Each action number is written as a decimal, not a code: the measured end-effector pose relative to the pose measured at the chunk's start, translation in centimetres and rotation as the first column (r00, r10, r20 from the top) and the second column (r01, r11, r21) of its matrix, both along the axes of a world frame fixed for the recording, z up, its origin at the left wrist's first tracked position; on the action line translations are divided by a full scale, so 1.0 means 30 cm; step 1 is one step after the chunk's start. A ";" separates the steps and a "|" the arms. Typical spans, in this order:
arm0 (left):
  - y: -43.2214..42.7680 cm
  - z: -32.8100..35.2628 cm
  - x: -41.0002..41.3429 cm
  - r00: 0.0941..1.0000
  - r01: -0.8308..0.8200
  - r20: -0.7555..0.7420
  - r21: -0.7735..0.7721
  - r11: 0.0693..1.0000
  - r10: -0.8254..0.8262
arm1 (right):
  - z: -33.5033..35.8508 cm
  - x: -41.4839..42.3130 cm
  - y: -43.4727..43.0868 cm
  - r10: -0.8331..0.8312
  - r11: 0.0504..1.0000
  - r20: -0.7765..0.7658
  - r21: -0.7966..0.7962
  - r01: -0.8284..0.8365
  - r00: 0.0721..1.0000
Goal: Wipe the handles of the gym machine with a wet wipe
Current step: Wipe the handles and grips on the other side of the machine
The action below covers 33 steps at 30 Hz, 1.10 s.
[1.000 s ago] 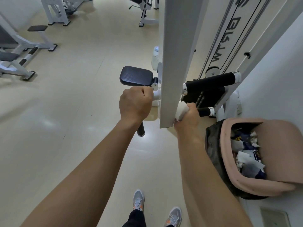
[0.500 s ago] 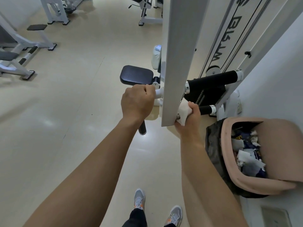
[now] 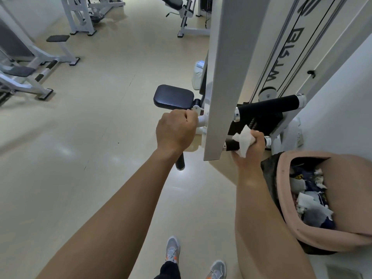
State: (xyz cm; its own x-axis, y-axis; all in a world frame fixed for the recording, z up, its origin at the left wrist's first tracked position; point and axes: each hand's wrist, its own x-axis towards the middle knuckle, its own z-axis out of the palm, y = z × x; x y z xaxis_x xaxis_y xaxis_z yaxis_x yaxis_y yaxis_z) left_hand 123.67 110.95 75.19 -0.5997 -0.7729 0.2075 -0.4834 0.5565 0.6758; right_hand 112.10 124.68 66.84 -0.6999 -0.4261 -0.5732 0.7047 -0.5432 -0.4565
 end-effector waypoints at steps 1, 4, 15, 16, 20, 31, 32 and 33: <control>0.001 -0.001 0.002 1.000 0.000 -0.002 -0.007 1.000 0.000 | -0.004 -0.002 -0.008 -0.043 0.980 -0.069 0.193 0.055 0.997; 0.005 0.004 0.007 1.000 -0.008 -0.004 -0.002 1.000 0.008 | 0.097 -0.044 -0.048 -0.139 0.762 -0.139 0.617 0.196 0.980; 0.017 0.015 0.017 1.000 -0.008 0.005 0.020 1.000 0.008 | -0.011 -0.034 0.042 -0.149 0.987 -0.074 0.046 0.153 0.986; 0.018 0.017 0.018 1.000 -0.004 0.007 0.012 1.000 0.004 | 0.002 -0.023 0.015 -0.175 0.970 -0.079 0.154 0.186 0.981; 0.011 0.031 0.021 1.000 -0.009 0.022 0.003 1.000 0.009 | 0.060 0.019 -0.074 -0.239 0.863 0.084 0.475 0.172 0.967; 0.004 0.024 -0.012 1.000 -0.005 0.016 0.014 1.000 0.005 | -0.023 0.042 -0.067 0.056 0.989 -0.064 0.142 -0.046 0.996; 0.001 0.022 -0.017 1.000 -0.014 0.012 0.022 1.000 0.014 | -0.019 0.040 -0.060 0.085 0.982 -0.132 0.178 -0.060 0.988; -0.004 0.020 -0.020 1.000 -0.018 0.010 0.034 0.999 0.018 | -0.005 0.047 -0.066 0.098 0.979 -0.161 0.191 -0.067 0.982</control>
